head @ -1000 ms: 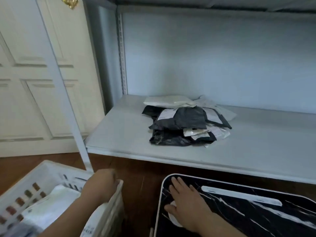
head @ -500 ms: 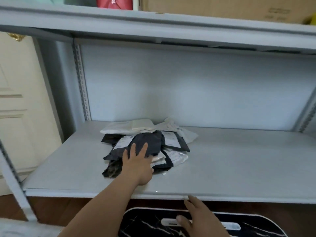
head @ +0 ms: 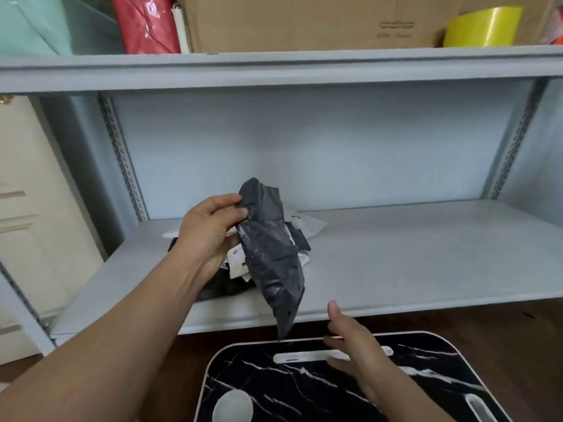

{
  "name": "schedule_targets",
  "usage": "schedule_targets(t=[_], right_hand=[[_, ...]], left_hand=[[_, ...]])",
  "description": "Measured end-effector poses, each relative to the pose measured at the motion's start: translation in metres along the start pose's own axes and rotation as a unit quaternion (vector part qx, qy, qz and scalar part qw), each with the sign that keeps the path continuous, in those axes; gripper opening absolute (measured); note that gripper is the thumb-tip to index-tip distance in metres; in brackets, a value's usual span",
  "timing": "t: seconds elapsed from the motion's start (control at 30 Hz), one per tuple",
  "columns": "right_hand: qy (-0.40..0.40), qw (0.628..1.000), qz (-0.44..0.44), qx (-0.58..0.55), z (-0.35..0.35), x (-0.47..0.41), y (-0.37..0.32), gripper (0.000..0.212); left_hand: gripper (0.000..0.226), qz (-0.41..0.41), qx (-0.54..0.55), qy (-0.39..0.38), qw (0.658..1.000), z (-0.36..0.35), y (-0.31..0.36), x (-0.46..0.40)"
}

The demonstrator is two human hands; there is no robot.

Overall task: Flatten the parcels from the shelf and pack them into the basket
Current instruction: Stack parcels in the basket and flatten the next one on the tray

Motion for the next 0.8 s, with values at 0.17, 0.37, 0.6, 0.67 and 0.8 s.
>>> schedule_targets(t=[0.17, 0.37, 0.6, 0.67, 0.8], right_hand=[[-0.136, 0.965, -0.051, -0.22, 0.008, 0.025, 0.03, 0.041], [0.032, 0.99, 0.102, -0.09, 0.039, 0.039, 0.067, 0.018], [-0.019, 0.848, 0.212, 0.485, 0.065, 0.039, 0.145, 0.047], [-0.053, 0.818, 0.139, 0.556, 0.063, 0.035, 0.164, 0.04], [0.133, 0.922, 0.07, 0.357, 0.048, 0.024, 0.165, 0.027]], left_hand=[[0.047, 0.063, -0.024, -0.061, 0.996, -0.002, -0.026, 0.064], [0.059, 0.025, -0.326, -0.17, 0.93, 0.045, -0.079, 0.115], [0.044, 0.044, -0.646, -0.412, 0.641, 0.129, -0.147, 0.172], [0.043, 0.113, -0.66, -0.411, 0.619, 0.142, -0.162, 0.187], [0.041, 0.202, -0.619, -0.284, 0.704, 0.135, -0.178, 0.206]])
Point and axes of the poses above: each hand's wrist, its own x-axis away from the middle knuckle, its own z-axis out of the back of the hand, y = z × x, the point moved 1 cm from there along -x, towards the middle knuckle, and after that the axes turned 12 degrees about -z, right-handed, at the moved point
